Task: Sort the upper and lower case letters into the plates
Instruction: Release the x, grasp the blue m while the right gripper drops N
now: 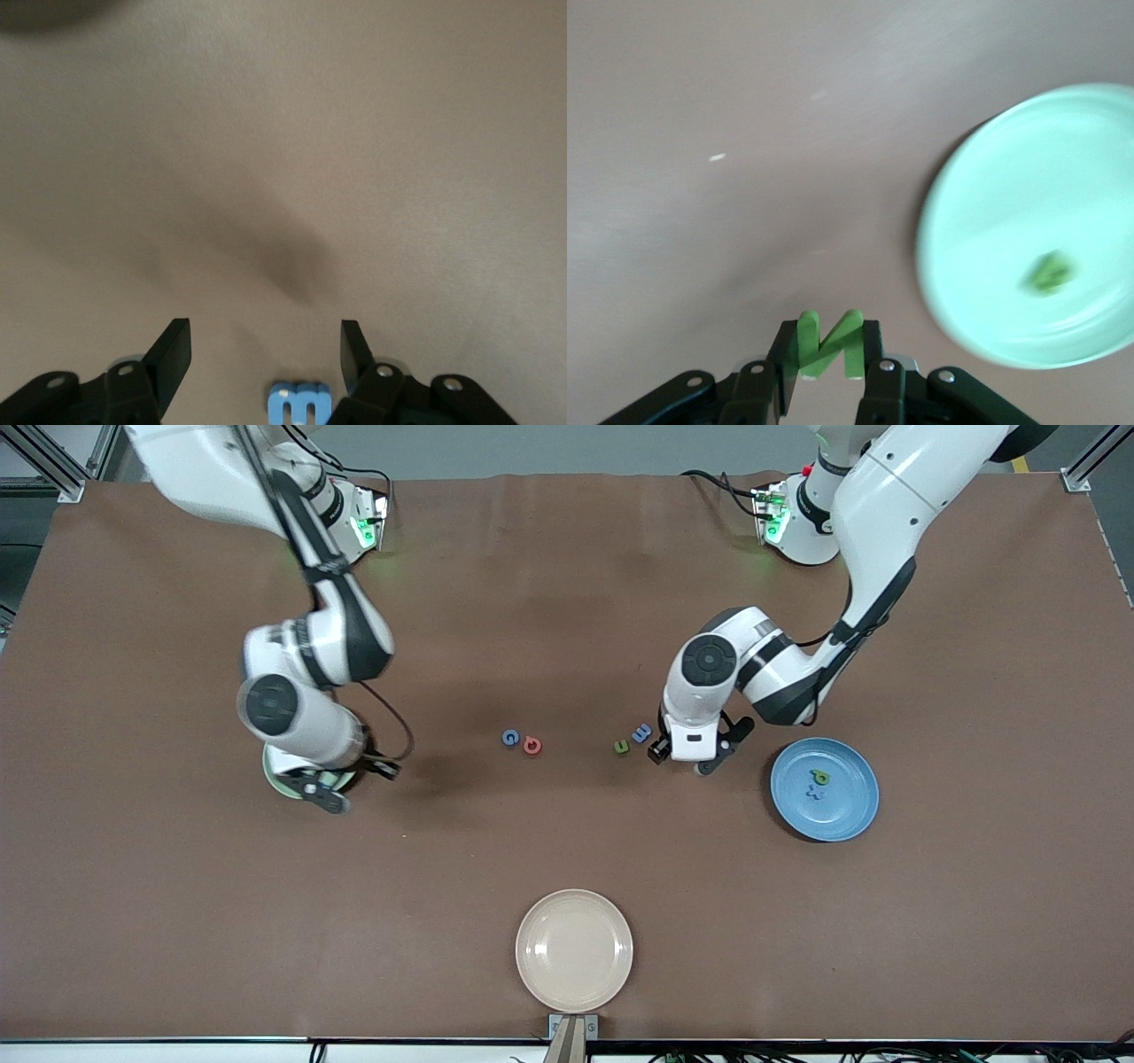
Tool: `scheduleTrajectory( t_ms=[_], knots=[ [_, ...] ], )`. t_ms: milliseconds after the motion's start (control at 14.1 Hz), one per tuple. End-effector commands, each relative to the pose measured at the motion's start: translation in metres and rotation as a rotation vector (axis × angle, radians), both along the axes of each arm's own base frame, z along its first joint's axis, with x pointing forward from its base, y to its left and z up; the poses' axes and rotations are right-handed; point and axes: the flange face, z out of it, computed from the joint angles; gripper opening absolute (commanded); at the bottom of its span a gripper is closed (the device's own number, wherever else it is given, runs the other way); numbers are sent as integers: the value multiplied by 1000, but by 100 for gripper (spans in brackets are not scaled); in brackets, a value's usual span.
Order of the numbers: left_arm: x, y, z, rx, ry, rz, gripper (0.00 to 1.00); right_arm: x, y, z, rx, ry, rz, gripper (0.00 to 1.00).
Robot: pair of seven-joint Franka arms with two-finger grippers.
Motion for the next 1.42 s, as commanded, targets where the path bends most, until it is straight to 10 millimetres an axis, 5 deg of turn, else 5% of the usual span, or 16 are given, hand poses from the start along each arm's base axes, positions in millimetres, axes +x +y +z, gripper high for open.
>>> scheduleTrajectory(
  t_ms=[0,213,496,921,992,1063,1134,1346],
  knots=[
    [0,-6,-16,13,-34,13,76,-41,-59,6,30,-11,102,0],
    [-12,-40,-21,-7,-32,-31,76,-60,-112,-17,39,-49,171,0],
    [-19,-45,-23,-1,-25,-40,76,-59,-163,-40,14,-95,233,0],
    [-27,-43,-30,13,-11,-22,71,-62,-170,-109,-2,-80,243,3],
    [-32,-49,-30,13,-11,-26,71,-63,-170,-111,0,-70,243,14],
    [-34,-49,-31,14,-9,-20,71,-63,-171,-110,2,-62,241,49],
    [-38,-48,-33,20,-5,-16,68,-63,-171,-109,4,-53,240,99],
    [-44,-47,-36,31,2,-13,65,-50,-162,-80,15,-33,241,100]
  ],
)
